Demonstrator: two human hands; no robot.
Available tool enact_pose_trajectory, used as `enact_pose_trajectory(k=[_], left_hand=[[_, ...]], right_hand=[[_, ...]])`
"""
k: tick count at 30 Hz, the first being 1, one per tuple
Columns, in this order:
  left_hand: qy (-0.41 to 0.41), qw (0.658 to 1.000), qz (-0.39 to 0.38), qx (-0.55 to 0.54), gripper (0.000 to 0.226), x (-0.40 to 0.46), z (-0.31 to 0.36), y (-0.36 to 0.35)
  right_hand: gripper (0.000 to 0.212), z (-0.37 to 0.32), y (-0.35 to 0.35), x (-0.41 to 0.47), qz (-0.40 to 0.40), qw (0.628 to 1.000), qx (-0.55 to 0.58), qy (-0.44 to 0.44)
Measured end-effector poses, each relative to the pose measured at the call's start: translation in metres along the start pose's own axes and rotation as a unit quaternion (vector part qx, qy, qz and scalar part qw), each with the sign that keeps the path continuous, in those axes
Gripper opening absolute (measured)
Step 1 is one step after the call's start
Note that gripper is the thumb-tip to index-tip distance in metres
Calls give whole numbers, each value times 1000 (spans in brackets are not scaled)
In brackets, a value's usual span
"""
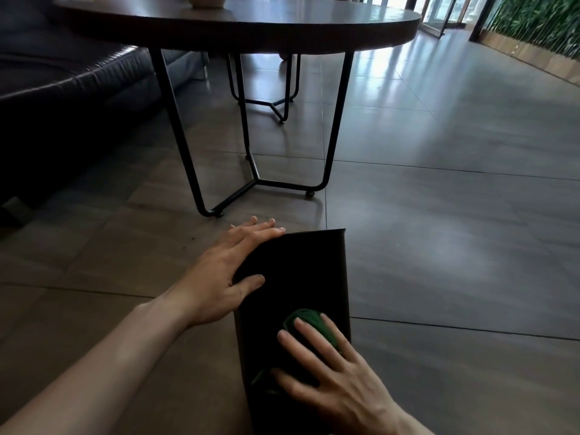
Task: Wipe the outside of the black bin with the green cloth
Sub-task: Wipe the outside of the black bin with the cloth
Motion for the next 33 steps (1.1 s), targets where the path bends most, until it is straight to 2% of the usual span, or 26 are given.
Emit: enact_pose_trajectory(k=[2, 3, 5, 7, 9, 11, 14, 17, 18, 20, 25, 27, 28, 30, 32, 33], left_hand=[[5, 1000, 8, -10, 77, 1, 2, -1], [9, 1000, 10, -13, 77, 1, 2, -1], [8, 1000, 13, -16, 78, 2, 4, -1], [1, 1000, 13, -15, 79, 3, 8, -3], [1, 1000, 16, -9, 79, 4, 9, -4], [8, 1000, 18, -12, 79, 4, 6, -4], [14, 1000, 13, -19, 78, 0, -1, -2], [8, 1000, 10, -26, 78, -1, 0, -2], [11, 999, 11, -28, 78, -1, 1, -2], [18, 999, 19, -33, 78, 0, 1, -2], [5, 999, 14, -29, 78, -1, 4, -2], [9, 999, 16, -30, 79, -2, 3, -2], [15, 999, 15, -31, 78, -3, 0, -1], [29, 999, 12, -36, 77, -6, -6, 1], [39, 998, 8, -49, 76, -9, -9, 3], [41, 998, 6, -54, 75, -11, -10, 3]], right_hand=[[27, 14, 10, 7, 4, 1000, 3, -3], [29, 25, 18, 16, 20, 999, 14, -36], [36, 48, 34, 41, 95, 981, 40, -162], [44, 65, 49, 68, 175, 939, 76, -287], [46, 63, 46, 80, 199, 922, 87, -322], [48, 43, 29, 66, 151, 950, 68, -263], [35, 0, -5, 12, 47, 992, 40, -106], [27, -10, -13, -20, -16, 1000, 1, -17], [26, -4, -9, -19, -9, 1000, 2, -23], [27, 12, 3, -1, 28, 995, 34, -91], [40, 45, 35, 71, 174, 939, 90, -283], [41, 36, 28, 75, 175, 938, 73, -289], [40, 24, 18, 66, 152, 953, 57, -256], [32, -7, -6, 34, 66, 988, 21, -135], [21, -28, -21, -1, -30, 999, -20, -28], [21, -30, -21, -11, -56, 998, -29, -4]])
Point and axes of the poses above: each hand's wrist, its own x-axis towards the middle knuckle, its own y-axis out of the back of the hand, z = x × y, the point moved 2 cm from there along x, towards the middle knuckle, and after that the axes turned 14 degrees about x, right-handed, at the moved point
